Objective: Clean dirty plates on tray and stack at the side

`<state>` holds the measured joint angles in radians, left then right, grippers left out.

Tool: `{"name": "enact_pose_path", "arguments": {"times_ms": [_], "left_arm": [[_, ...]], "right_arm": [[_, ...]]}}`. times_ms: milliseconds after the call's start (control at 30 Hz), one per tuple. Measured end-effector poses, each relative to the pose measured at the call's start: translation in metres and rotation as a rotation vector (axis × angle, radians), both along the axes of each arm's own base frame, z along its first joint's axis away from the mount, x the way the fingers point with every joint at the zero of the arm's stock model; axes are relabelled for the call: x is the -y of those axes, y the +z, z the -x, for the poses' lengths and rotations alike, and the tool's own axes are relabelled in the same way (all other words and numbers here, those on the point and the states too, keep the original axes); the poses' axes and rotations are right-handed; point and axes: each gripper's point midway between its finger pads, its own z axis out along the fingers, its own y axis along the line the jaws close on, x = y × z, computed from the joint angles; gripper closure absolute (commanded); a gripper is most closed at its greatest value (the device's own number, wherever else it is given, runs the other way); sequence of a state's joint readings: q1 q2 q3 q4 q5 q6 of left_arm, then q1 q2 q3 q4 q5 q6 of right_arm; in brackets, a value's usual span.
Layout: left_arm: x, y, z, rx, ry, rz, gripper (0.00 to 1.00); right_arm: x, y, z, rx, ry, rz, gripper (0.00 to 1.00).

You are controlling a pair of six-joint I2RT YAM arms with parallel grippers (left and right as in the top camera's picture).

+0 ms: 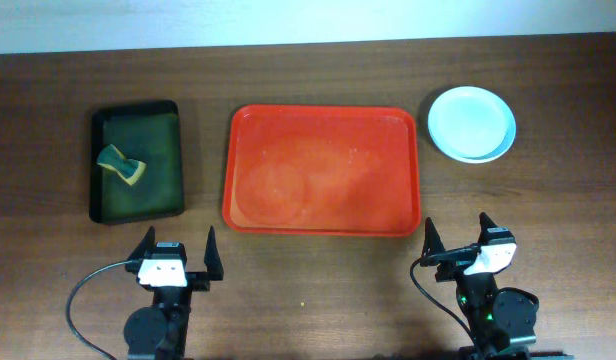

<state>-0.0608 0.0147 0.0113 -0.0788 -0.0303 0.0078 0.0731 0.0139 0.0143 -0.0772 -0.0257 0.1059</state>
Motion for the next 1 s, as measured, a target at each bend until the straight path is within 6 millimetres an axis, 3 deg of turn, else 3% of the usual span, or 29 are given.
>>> {"name": "enact_pose_path", "arguments": {"times_ms": [467, 1000], "left_arm": [[-0.0027, 0.0000, -0.0001, -0.001, 0.019, 0.041, 0.01], [-0.0020, 0.0000, 0.0000, 0.001, 0.007, -0.054, 0.01]], "right_arm": [[0.0000, 0.0000, 0.0000, 0.000, 0.000, 0.001, 0.02], [0.0000, 0.0000, 0.0000, 0.000, 0.000, 0.001, 0.02]]}}
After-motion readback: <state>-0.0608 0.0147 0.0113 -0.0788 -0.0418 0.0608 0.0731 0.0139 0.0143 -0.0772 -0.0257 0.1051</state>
